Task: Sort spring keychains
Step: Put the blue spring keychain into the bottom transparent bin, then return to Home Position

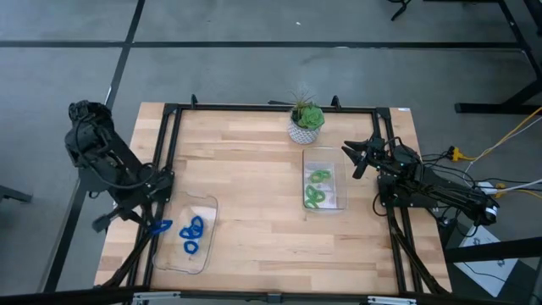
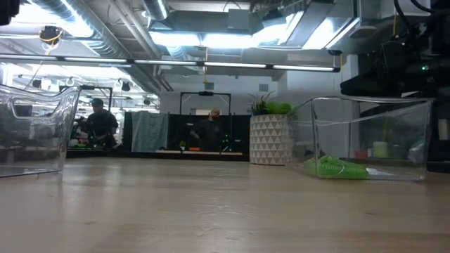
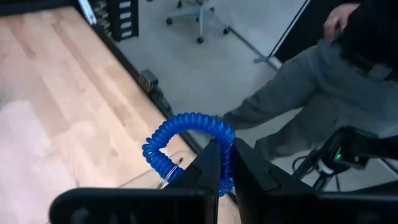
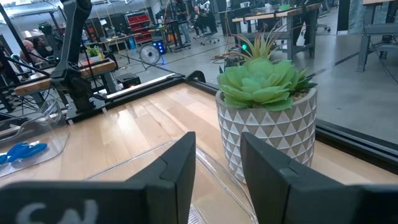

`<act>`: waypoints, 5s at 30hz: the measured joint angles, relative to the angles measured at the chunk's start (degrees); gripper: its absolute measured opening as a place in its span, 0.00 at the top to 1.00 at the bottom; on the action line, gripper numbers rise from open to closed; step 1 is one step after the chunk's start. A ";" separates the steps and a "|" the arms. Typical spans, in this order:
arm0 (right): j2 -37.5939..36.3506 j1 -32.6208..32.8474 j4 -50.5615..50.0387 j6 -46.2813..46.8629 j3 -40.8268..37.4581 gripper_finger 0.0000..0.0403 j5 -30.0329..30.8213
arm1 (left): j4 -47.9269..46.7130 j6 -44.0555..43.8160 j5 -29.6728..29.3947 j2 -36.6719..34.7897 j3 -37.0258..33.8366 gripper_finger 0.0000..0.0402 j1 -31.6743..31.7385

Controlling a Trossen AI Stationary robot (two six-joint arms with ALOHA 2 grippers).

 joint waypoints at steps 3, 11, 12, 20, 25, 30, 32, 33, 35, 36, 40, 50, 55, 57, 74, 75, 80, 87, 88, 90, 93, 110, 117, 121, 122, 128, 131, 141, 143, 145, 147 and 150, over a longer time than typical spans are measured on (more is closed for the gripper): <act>-0.02 -0.02 0.00 0.00 0.00 0.69 0.00 | -2.95 0.00 -0.06 0.50 0.00 0.95 0.00; -0.02 0.00 0.02 0.00 0.00 0.69 0.00 | -10.33 0.07 -0.07 1.89 -2.07 0.95 0.00; -0.02 0.00 0.00 0.00 0.01 0.69 0.01 | -10.52 0.05 -0.07 1.90 -3.02 0.95 0.00; -0.01 -0.01 0.00 0.00 0.00 0.69 0.01 | -10.69 -1.01 -0.05 1.94 -11.19 0.95 0.02; -0.02 0.00 0.00 0.00 0.02 0.69 0.02 | -10.75 -0.96 -0.05 1.95 -15.91 0.94 0.02; -0.02 0.00 0.00 0.00 0.00 0.69 0.00 | -10.29 -1.01 -0.07 1.95 -20.75 0.94 0.04; -0.02 0.00 0.02 0.00 0.00 0.69 0.00 | -9.90 -1.19 -0.29 1.95 -22.54 0.94 0.04; -0.02 -0.01 0.01 0.00 0.00 0.69 0.01 | -9.47 -1.52 -0.52 1.95 -23.41 0.94 0.06; -0.02 -0.02 0.02 0.00 0.00 0.69 0.00 | -9.13 -1.83 -1.27 1.97 -25.21 0.94 0.17; -0.02 -0.02 0.00 0.00 0.00 0.69 0.00 | -8.72 -1.91 -1.50 1.99 -26.11 0.94 0.17; -0.02 -0.02 0.01 0.00 0.01 0.69 0.00 | -6.21 -2.29 -2.82 1.99 -29.74 0.94 0.20; -0.01 0.00 0.01 0.00 0.00 0.69 0.00 | 2.94 -4.10 -7.44 2.05 -39.15 0.94 0.18; -0.02 -0.02 0.02 0.00 0.00 0.69 0.00 | 6.51 -4.84 -7.40 2.77 -43.30 0.94 0.20; -0.02 0.00 0.00 0.00 0.02 0.69 0.00 | 8.39 -5.14 -7.29 3.33 -44.80 0.94 0.20; 0.00 0.00 0.00 0.00 0.02 0.69 0.00 | 14.01 -1.90 -6.56 14.80 -46.60 0.94 0.20; -0.02 0.00 0.01 0.00 0.00 0.69 0.00 | 14.41 -1.90 -6.56 15.41 -46.60 0.94 0.20; -0.02 -0.02 0.00 0.00 0.02 0.69 0.00 | 15.60 -1.90 -6.67 17.46 -46.61 0.89 0.20; -0.01 -0.01 0.00 0.00 0.00 0.69 0.00 | 15.76 -1.90 -6.57 17.84 -46.62 0.84 0.20; -0.02 -0.01 0.00 0.00 0.01 0.69 0.00 | 15.80 -1.90 -6.25 17.84 -46.62 0.84 0.20; -0.02 0.00 0.00 0.00 0.00 0.69 0.02 | 15.83 -1.92 -5.90 17.84 -46.62 0.83 0.20; -0.02 -0.02 0.00 0.00 0.00 0.69 0.00 | 15.83 -2.34 -5.78 17.84 -46.62 0.81 0.20; -0.02 0.00 0.00 0.00 0.02 0.69 0.00 | 15.90 -2.47 -6.92 17.52 -46.53 0.62 0.18; -0.02 0.00 0.02 0.00 0.00 0.69 0.00 | 15.67 -2.32 -10.61 14.54 -45.39 0.61 0.17; -0.02 -0.02 0.02 0.00 0.02 0.69 0.00 | 15.42 -2.33 -14.02 11.33 -44.51 0.61 0.17; -0.01 -0.02 0.00 0.00 0.00 0.69 0.00 | 15.39 -2.34 -14.58 10.43 -44.33 0.60 0.17; -0.02 -0.02 0.00 0.00 0.00 0.69 0.00 | 15.33 -4.25 -16.33 4.61 -43.71 0.61 0.17; -0.02 -0.01 0.01 0.00 0.01 0.69 0.00 | 15.34 -7.60 -18.48 1.65 -43.71 0.61 0.17; -0.02 -0.02 0.00 0.00 0.00 0.69 0.00 | 23.95 -8.97 -23.17 -11.82 -46.60 0.63 0.17; -0.02 -0.01 0.01 0.00 0.00 0.69 0.01 | 24.86 -8.04 -23.57 -15.10 -47.18 0.64 0.17; -0.02 0.00 0.01 0.00 0.00 0.69 0.00 | 25.23 -7.46 -25.10 -18.42 -47.97 0.65 0.42; -0.01 -0.01 0.01 0.00 0.00 0.69 0.00 | 26.14 -7.45 -25.91 -21.50 -49.02 0.66 1.36; -0.01 0.00 0.01 0.00 0.00 0.69 0.02 | 29.74 -7.48 -25.39 -26.19 -51.47 0.68 3.41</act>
